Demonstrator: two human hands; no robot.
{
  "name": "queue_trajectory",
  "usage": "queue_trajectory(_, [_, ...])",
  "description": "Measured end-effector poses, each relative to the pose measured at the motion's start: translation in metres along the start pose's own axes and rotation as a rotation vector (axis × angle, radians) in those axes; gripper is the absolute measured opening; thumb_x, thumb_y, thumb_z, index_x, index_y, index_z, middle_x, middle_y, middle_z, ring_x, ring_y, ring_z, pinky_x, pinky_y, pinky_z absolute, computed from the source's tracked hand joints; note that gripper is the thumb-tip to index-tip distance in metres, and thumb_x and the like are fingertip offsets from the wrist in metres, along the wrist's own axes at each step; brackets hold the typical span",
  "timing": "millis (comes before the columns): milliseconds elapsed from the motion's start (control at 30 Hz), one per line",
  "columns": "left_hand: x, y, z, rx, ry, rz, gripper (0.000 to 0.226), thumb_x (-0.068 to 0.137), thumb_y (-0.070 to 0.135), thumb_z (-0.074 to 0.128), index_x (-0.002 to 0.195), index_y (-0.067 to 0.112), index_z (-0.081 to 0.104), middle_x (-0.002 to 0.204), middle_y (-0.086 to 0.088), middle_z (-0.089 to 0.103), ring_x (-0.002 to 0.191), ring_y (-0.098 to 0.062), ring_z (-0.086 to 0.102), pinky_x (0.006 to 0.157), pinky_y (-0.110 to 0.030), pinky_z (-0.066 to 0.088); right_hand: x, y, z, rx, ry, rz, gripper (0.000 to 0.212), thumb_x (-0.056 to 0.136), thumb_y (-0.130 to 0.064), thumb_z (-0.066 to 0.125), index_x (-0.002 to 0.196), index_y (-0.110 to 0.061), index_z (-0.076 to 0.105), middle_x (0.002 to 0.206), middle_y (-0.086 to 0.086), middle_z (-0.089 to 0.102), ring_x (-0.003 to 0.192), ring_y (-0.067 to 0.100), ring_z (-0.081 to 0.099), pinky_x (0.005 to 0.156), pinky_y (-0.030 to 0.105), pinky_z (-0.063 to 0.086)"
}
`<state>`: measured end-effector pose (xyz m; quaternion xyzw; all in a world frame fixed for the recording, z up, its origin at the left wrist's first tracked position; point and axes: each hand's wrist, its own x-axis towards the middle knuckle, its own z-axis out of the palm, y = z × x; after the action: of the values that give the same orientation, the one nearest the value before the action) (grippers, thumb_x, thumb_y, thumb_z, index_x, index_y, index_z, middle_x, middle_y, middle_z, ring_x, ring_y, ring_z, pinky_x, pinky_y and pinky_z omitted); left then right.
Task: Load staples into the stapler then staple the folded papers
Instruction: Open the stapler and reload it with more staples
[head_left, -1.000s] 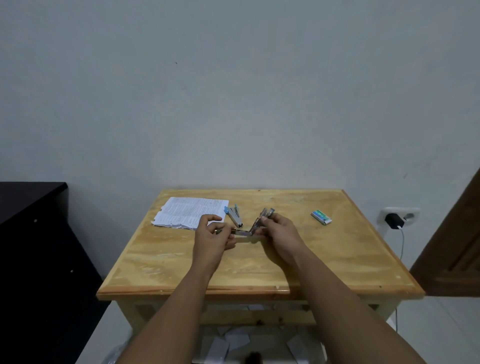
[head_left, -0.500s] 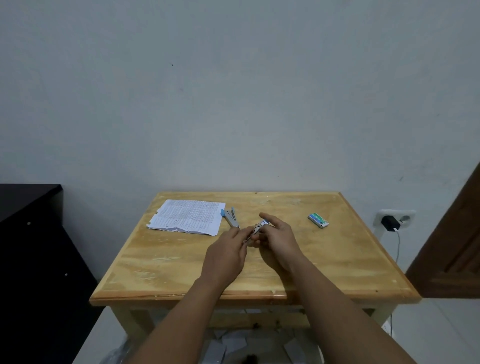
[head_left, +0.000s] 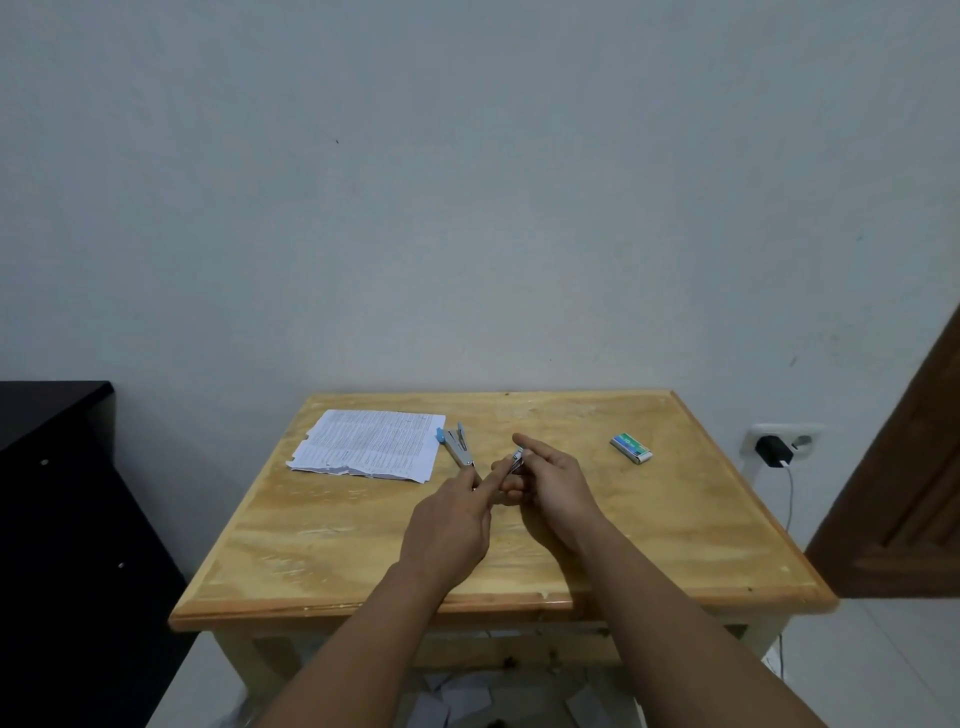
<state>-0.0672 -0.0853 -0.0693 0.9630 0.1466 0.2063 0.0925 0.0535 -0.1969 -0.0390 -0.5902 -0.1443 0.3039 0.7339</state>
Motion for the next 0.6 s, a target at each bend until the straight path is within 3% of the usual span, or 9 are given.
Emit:
queue_trajectory(233, [0.0043,0.0021,-0.0001,0.054,-0.039,0.015,0.075,0.111,0.027,0.043,0.162,0.054,-0.005,0.120,0.000,0.052,0.091,-0.018,0.056,0.068,-0.035,0.056,-0.0005,-0.0034,0.0008,0.063,0.010,0.059,0.043,0.107,-0.002,0.037,0.142,-0.015,0.058,0.101,0.025,0.077,0.077,0.030,0.054,0.066,0.035,0.052])
queue_trajectory(300, [0.0056,0.0038,-0.0012,0.076,-0.064,0.018,0.076,0.110,0.025,0.045,0.162,0.053,-0.004,0.123,-0.002,0.052,0.091,-0.019,0.057,0.067,-0.035,0.054,0.0008,-0.0019,0.0000,0.058,0.023,0.069,0.049,0.104,0.001,0.035,0.145,-0.011,0.057,0.089,0.021,0.070,0.070,0.025,0.053,0.064,0.035,0.050])
queue_trajectory(400, [0.0091,0.0050,-0.0040,0.082,-0.090,0.023,0.071,0.107,0.022,0.047,0.160,0.045,0.006,0.129,-0.002,0.054,0.094,-0.019,0.061,0.067,-0.033,0.054,-0.0002,-0.0011,-0.0007,0.038,0.033,0.072,0.053,0.101,0.004,0.032,0.145,-0.011,0.057,0.075,0.015,0.057,0.063,0.020,0.054,0.063,0.034,0.048])
queue_trajectory(600, [0.0040,0.0042,-0.0048,-0.034,-0.031,-0.016,0.051,0.103,0.023,0.046,0.150,0.036,0.031,0.134,0.004,0.061,0.100,-0.016,0.064,0.076,-0.037,0.058,-0.0051,-0.0031,-0.0002,0.047,-0.014,0.029,0.042,0.108,-0.002,0.038,0.142,-0.012,0.060,0.079,0.024,0.070,0.067,0.025,0.067,0.075,0.042,0.060])
